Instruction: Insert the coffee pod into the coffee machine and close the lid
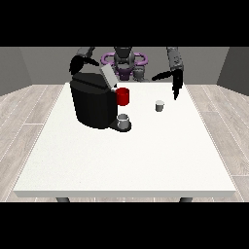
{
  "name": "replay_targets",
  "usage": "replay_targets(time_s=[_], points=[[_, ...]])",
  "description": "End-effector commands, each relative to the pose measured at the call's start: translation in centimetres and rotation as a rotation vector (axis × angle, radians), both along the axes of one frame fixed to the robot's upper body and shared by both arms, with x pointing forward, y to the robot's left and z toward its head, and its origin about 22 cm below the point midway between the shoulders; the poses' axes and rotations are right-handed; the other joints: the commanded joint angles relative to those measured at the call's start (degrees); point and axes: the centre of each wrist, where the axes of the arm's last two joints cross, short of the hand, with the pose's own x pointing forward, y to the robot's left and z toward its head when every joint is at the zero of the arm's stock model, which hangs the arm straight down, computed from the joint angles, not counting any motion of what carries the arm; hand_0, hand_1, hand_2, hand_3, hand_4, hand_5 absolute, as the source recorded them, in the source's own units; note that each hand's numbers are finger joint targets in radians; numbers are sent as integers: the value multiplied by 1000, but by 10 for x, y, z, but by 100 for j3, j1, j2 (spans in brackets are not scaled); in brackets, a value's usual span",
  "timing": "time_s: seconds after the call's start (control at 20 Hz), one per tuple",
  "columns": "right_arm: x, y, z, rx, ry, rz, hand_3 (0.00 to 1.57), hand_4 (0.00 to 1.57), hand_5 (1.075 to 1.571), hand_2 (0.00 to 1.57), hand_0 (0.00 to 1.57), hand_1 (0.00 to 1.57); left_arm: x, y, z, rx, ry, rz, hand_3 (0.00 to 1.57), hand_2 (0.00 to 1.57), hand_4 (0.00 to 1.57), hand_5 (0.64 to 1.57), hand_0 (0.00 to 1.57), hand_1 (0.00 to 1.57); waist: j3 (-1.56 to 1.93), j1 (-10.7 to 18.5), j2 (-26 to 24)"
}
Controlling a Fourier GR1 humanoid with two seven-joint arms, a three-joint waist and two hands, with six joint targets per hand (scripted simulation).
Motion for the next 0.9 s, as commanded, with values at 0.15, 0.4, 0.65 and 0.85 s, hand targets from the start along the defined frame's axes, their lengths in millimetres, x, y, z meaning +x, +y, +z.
replay_targets(time_s=[0.15, 0.4, 0.65, 0.85], points=[[15, 2, 5, 28, -32, 2, 0, 259, 1571, 0, 0, 0, 19, 10, -7, 59, 45, 17, 0, 0, 0, 1571, 0, 0, 0, 24, 388], [14, 1, -6, 0, 42, -18, 0, 358, 1571, 0, 0, 0, 25, 8, -12, 151, 111, -16, 0, 0, 0, 1571, 0, 0, 0, 77, 145], [37, -18, -7, -8, 107, -93, 0, 371, 1571, 0, 0, 0, 25, -24, -25, 219, 158, -120, 0, 459, 0, 1571, 0, 0, 2, 476, 38], [27, -1, -12, -52, 107, -52, 0, 423, 1571, 0, 0, 0, 28, -12, -37, 260, 167, -18, 349, 718, 0, 1571, 647, 647, 0, 189, 169]])
